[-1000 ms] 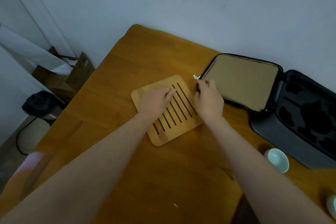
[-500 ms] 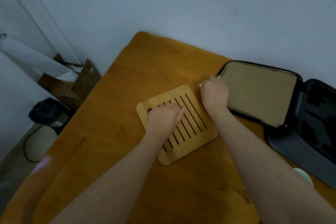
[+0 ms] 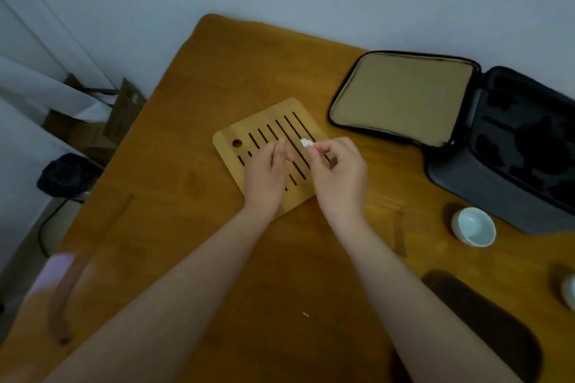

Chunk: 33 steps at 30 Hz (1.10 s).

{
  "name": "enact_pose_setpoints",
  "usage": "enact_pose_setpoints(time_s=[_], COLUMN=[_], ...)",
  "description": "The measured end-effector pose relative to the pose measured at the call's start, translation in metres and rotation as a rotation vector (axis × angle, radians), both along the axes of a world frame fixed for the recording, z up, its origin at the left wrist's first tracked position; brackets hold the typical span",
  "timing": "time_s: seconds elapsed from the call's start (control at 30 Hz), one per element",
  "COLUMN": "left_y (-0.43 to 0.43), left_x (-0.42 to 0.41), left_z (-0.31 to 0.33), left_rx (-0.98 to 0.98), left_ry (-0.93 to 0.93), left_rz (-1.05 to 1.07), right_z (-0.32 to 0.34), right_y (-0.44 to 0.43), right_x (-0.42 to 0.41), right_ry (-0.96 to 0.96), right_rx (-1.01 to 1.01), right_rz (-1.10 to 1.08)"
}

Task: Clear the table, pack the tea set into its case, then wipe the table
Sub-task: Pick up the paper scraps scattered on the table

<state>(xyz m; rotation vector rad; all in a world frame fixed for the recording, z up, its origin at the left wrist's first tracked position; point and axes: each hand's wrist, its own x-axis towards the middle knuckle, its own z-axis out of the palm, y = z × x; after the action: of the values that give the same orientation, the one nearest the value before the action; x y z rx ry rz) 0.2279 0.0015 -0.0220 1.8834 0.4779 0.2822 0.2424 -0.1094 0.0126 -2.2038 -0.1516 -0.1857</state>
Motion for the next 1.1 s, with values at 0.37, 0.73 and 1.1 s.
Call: enact_pose_setpoints(time_s=[0.37, 0.73, 1.1], left_y=[-0.030, -0.037, -0.071], left_x=[-0.113, -0.185, -0.230], left_z=[0.028, 0.037, 0.046], left_rx=[-0.512, -0.666, -0.833], left_ry=[0.353, 0.469, 0.521], left_rz=[0.158, 0.292, 0.407], right_z=[-0.005, -0.019, -0.030], right_y=[-0.023, -0.082, -0.068], right_x=[-0.119, -0.167, -0.183], right_ry=[0.078, 0.325, 0.126], right_rx=[-0.232, -0.449, -0.749], right_rz=[0.370, 0.296, 0.472])
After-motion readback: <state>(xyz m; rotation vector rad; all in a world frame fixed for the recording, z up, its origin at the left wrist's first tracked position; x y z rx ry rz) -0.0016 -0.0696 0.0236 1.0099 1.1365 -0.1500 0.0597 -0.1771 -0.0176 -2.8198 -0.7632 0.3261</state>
